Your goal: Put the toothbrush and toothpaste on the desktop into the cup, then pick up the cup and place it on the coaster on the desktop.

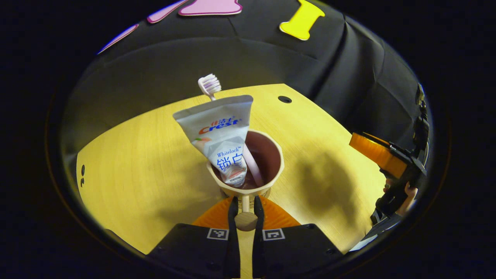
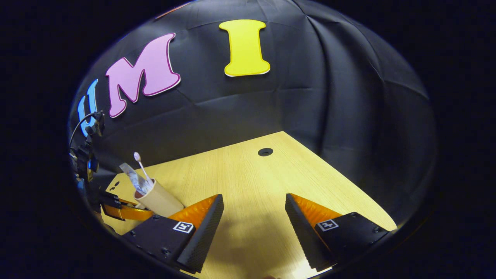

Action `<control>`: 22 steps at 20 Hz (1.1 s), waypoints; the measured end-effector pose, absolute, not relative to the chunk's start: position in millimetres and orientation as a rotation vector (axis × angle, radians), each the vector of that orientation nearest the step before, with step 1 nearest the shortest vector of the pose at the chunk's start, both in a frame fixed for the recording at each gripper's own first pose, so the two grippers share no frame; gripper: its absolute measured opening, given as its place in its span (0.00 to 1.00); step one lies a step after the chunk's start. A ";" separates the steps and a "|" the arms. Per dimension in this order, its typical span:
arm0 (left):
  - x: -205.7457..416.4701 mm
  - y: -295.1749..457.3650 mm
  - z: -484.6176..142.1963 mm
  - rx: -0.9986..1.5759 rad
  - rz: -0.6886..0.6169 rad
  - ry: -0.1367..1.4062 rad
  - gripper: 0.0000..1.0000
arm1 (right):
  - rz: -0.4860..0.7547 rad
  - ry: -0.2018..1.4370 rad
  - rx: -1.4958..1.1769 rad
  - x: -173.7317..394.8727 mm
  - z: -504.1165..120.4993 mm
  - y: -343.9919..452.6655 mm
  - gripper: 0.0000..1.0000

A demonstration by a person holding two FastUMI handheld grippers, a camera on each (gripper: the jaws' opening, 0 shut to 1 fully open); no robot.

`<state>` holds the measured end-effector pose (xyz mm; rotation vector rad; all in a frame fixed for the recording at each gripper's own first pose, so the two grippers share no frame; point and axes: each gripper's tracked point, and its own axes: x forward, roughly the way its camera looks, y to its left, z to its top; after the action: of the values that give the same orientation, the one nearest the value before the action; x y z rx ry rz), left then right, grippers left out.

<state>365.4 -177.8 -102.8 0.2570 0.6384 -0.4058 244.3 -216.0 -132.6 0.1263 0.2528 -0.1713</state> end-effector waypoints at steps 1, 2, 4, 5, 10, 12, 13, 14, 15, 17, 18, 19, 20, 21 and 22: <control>366.0 -179.5 -104.8 0.276 -0.399 0.640 0.17 | -0.168 0.250 0.125 244.1 -131.5 -214.9 0.98; 367.3 -181.1 -105.6 0.297 -0.394 0.632 0.17 | -0.165 0.249 0.125 243.7 -131.6 -214.1 0.98; 366.0 -184.4 -108.6 0.321 -0.380 0.636 0.23 | -0.159 0.251 0.126 242.8 -131.4 -212.0 0.98; 368.2 -184.0 -107.5 0.323 -0.375 0.637 0.19 | -0.156 0.251 0.126 241.6 -131.2 -210.7 0.98; 356.4 -176.5 -91.6 0.293 -0.347 0.597 0.28 | -0.142 0.243 0.103 231.1 -126.4 -201.4 0.98; 351.3 -165.8 -76.8 0.280 -0.322 0.555 0.40 | -0.142 0.227 0.099 224.1 -119.5 -197.2 0.98; 350.1 -161.7 -69.1 0.268 -0.315 0.532 0.55 | -0.137 0.222 0.103 221.3 -115.8 -194.2 0.98; 344.4 -158.1 -60.9 0.251 -0.312 0.509 0.70 | -0.130 0.217 0.106 216.5 -112.9 -189.8 0.98; 341.4 -153.2 -54.4 0.237 -0.298 0.481 0.85 | -0.126 0.215 0.104 211.9 -109.5 -186.2 0.98; 322.0 -137.4 -35.0 0.207 -0.271 0.420 0.98 | -0.118 0.204 0.090 201.5 -99.7 -178.6 0.98; 311.0 -126.6 -26.0 0.200 -0.244 0.390 0.99 | -0.114 0.201 0.084 196.3 -94.9 -174.9 0.98; 300.0 -116.2 -17.0 0.194 -0.218 0.360 0.99 | -0.110 0.200 0.081 190.3 -89.6 -170.1 0.98; 285.9 -104.4 -8.0 0.190 -0.193 0.327 0.99 | -0.101 0.194 0.081 184.0 -82.3 -163.7 0.98; 271.7 -95.8 2.5 0.184 -0.171 0.290 0.99 | -0.090 0.186 0.077 174.9 -73.7 -157.2 0.98; 256.2 -87.1 13.9 0.176 -0.152 0.252 0.99 | -0.078 0.178 0.066 165.2 -65.3 -150.3 0.98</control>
<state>256.2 -87.1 13.9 0.1759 0.2523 -0.1516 165.2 -150.3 -65.3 0.0659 0.1777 -0.0785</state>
